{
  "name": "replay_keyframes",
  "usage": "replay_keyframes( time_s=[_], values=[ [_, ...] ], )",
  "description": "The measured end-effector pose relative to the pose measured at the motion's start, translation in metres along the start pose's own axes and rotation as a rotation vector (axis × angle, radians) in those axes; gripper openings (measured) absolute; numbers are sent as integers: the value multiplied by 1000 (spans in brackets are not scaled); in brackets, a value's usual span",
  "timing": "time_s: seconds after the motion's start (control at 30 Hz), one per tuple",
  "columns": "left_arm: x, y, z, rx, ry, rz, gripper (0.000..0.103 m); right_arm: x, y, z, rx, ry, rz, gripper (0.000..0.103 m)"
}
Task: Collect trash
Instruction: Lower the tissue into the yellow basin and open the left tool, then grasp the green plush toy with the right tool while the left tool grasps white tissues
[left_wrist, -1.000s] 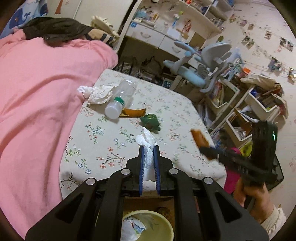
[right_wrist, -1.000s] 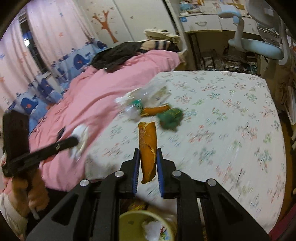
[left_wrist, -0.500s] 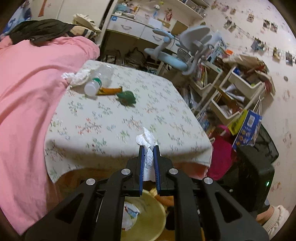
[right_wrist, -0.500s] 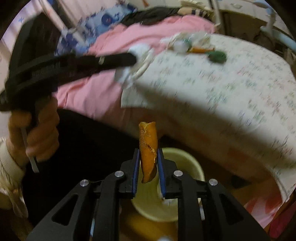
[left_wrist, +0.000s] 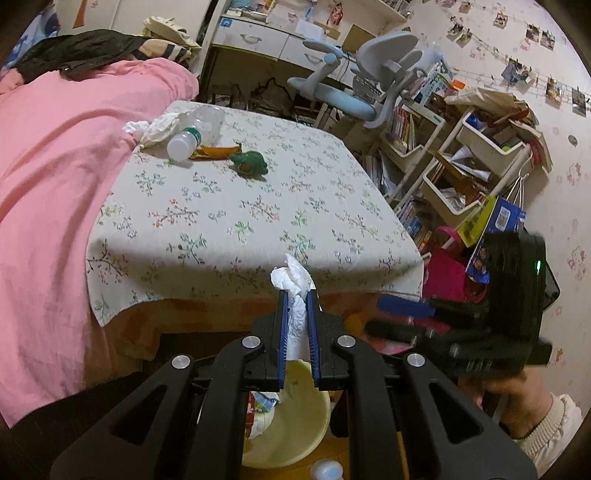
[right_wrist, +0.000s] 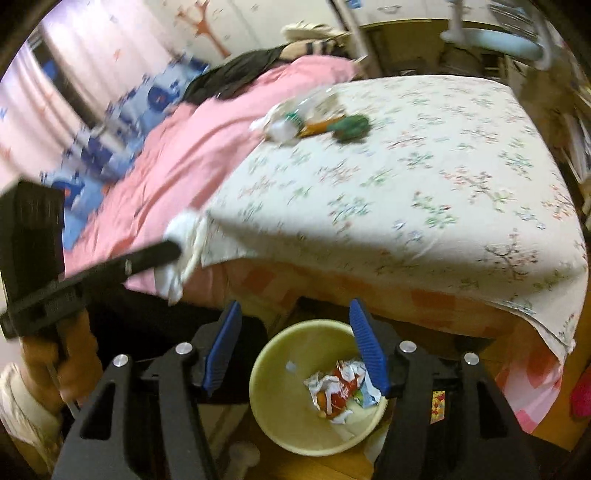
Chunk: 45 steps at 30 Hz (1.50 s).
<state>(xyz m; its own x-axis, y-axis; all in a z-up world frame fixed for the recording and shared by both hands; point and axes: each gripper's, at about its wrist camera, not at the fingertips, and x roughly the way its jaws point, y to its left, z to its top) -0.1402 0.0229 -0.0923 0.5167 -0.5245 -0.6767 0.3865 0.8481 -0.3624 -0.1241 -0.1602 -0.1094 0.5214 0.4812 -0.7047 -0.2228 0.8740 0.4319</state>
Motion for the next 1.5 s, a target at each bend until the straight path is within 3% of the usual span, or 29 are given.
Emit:
replay_keyframes(
  time_s=[0.27, 0.97, 1.17, 1.5],
  values=[
    [8, -11, -16, 38, 61, 16, 10, -17, -13, 3, 69, -79, -5, 62],
    [22, -32, -44, 138, 174, 86, 10, -21, -15, 1, 69, -100, -17, 64],
    [22, -35, -45, 161, 176, 107, 17, -20, -15, 2, 67, -99, -23, 65],
    [16, -27, -37, 113, 131, 128, 48, -19, -15, 2, 65, -104, -28, 68]
  ],
)
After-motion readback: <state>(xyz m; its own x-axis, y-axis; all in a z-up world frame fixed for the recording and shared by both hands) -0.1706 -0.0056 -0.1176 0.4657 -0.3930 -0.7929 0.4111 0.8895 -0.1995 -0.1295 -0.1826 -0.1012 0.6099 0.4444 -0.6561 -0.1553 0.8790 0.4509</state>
